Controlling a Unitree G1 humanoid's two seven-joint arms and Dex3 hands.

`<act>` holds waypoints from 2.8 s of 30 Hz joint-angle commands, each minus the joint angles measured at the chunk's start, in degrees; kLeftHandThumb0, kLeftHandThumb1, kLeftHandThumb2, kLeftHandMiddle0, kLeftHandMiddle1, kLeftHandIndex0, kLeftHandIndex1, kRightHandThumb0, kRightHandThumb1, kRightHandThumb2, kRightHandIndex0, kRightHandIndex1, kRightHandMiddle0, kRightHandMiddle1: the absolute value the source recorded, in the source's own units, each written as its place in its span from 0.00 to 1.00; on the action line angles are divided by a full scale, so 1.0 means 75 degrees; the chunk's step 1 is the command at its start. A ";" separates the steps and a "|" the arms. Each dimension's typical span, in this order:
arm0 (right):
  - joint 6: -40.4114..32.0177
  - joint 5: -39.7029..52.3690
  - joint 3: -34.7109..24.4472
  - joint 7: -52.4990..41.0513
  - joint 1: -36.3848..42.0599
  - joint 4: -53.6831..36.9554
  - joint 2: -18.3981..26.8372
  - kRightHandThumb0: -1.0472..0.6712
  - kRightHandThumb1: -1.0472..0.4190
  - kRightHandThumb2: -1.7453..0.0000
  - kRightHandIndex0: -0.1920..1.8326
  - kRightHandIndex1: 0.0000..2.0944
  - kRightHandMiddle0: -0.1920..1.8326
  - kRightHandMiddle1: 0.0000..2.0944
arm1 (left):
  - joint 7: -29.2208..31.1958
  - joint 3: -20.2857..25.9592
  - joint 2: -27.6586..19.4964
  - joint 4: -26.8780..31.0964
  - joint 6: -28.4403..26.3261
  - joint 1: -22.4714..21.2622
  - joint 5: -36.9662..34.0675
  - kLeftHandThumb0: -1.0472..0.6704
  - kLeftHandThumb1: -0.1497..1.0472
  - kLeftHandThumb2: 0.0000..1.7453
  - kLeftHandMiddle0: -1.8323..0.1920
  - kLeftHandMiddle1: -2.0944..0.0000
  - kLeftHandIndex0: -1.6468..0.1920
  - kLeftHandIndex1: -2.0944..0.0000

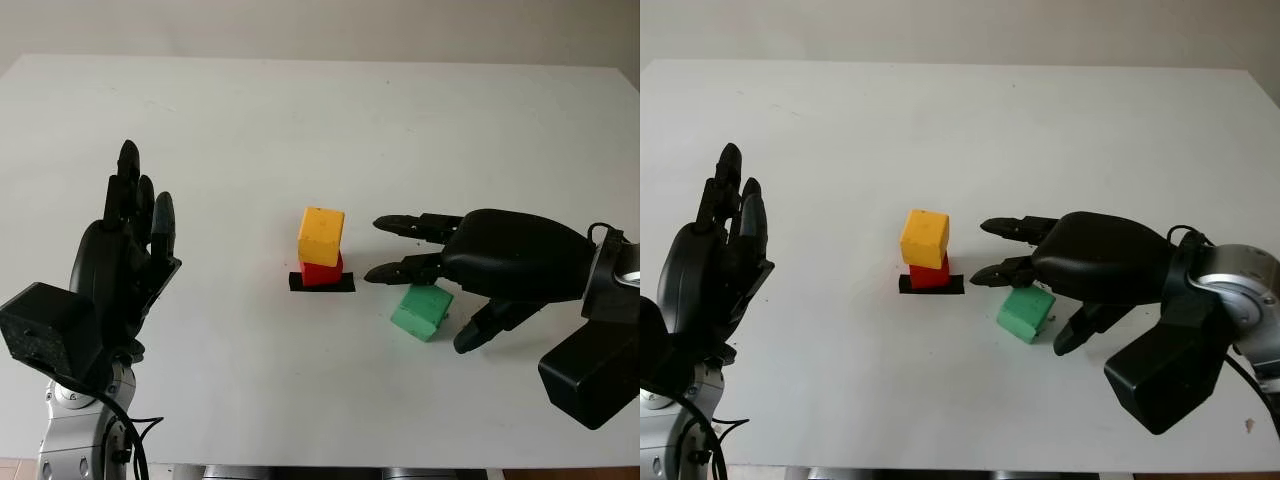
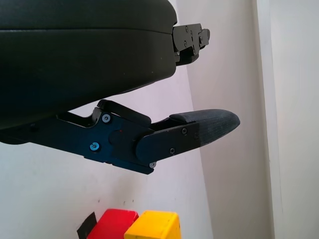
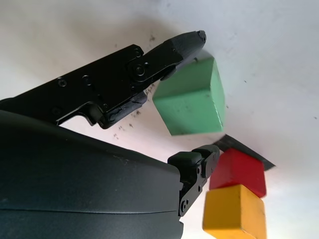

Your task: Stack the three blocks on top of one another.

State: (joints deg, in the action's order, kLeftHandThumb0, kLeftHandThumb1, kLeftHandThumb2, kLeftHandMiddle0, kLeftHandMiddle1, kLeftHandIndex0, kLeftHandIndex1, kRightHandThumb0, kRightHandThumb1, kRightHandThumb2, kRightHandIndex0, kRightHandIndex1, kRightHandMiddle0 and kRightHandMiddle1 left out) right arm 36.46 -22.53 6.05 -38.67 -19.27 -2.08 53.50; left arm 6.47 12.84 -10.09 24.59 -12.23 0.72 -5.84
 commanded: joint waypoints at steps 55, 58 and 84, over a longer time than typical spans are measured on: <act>-0.0252 0.1088 -0.0111 0.0541 -0.0811 0.1366 -0.0389 0.39 0.09 0.97 0.24 0.04 0.33 0.59 | -0.0050 -0.0160 -0.0226 -0.0001 -0.0157 0.0206 0.0235 0.22 1.00 0.37 0.98 0.97 0.98 0.97; -0.0325 0.1181 -0.0236 0.0610 -0.1214 0.1571 -0.0494 0.38 0.08 0.97 0.24 0.04 0.33 0.59 | -0.0101 -0.0235 -0.0204 0.0061 -0.0201 0.0260 0.0310 0.22 1.00 0.37 0.98 0.97 0.98 0.97; -0.8019 0.4733 -0.0912 0.1899 -0.1208 -0.1377 -0.3899 0.35 0.06 0.97 0.19 0.01 0.24 0.77 | -0.0416 -0.0547 0.0028 0.0057 -0.0141 0.0293 0.0644 0.22 1.00 0.38 1.00 0.98 0.99 0.98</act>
State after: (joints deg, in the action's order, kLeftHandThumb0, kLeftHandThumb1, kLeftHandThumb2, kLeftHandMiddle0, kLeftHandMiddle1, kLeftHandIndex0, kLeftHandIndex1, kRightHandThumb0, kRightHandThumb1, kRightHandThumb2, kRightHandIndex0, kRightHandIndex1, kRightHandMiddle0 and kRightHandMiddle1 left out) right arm -22.74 12.19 -0.99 -25.05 -29.07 -10.75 25.41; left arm 3.66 8.91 -10.09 24.58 -13.76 2.60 -1.23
